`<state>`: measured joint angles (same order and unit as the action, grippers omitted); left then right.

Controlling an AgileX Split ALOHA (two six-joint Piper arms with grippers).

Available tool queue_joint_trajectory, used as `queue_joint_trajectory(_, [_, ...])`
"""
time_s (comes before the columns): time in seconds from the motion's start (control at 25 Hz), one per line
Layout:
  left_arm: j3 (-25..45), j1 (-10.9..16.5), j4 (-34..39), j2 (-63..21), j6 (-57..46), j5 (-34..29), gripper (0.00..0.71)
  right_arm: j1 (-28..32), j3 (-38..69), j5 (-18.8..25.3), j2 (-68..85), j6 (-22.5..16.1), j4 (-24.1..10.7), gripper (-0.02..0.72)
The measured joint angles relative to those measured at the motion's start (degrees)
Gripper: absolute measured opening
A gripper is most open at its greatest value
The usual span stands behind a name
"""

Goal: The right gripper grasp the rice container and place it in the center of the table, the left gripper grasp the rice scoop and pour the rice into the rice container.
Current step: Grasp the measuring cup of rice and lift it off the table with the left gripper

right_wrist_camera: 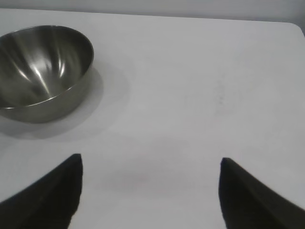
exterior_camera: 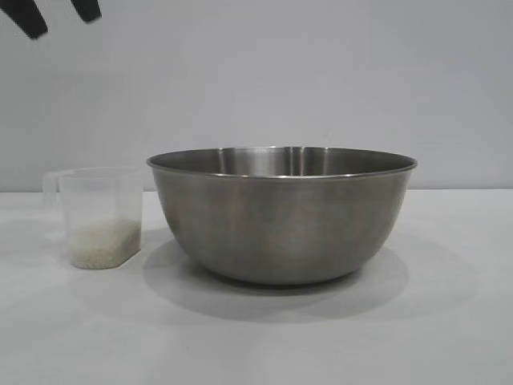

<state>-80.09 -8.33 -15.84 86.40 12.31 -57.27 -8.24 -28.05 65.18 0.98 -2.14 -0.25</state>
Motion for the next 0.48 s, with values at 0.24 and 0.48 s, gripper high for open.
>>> queue_joint_trajectory(0.24, [3.81,0.0,0.25,-6.14,-0.25,-4.5,0.487,6.84,0.0,0.0,0.0,0.0,0.08,0.549])
queue_joint_trajectory(0.48, [12.32,0.0,0.29,-14.15,-0.33,-4.5,0.487,7.68,0.0,0.0,0.0,0.0,0.08,0.549])
